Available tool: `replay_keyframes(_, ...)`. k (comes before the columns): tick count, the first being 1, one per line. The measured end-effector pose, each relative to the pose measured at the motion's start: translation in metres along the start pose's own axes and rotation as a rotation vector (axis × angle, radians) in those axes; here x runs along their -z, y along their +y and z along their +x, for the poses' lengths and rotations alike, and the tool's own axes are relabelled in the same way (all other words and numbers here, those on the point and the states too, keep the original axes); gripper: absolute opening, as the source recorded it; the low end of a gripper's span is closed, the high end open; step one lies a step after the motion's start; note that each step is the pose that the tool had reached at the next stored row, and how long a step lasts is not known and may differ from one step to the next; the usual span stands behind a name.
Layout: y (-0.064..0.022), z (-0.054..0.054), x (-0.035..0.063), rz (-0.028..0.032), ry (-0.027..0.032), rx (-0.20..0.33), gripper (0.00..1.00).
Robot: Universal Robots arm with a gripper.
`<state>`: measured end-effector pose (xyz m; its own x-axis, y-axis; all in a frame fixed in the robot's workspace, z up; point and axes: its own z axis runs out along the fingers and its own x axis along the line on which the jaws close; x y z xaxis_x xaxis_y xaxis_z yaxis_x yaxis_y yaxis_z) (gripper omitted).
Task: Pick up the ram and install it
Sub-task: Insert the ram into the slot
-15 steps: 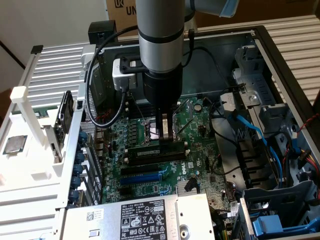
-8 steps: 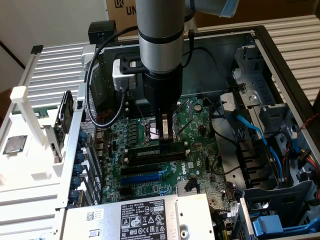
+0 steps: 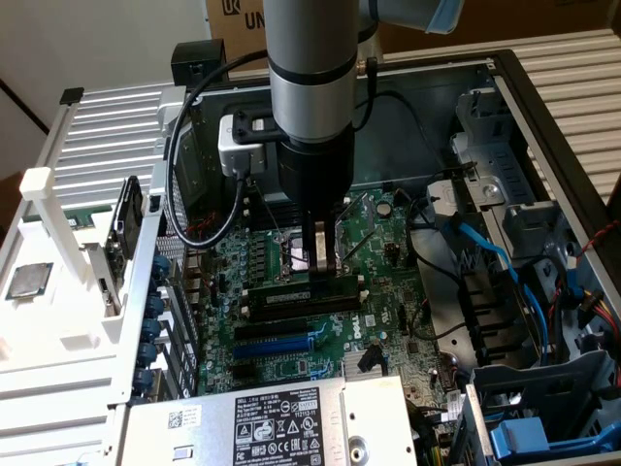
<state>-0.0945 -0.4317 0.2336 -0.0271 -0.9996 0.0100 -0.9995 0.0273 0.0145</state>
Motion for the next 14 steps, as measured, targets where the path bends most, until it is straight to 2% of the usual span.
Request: replay_keyframes(14,0.0000,0.0000,-0.0015,0.0032,0.0001,0.000,0.12)
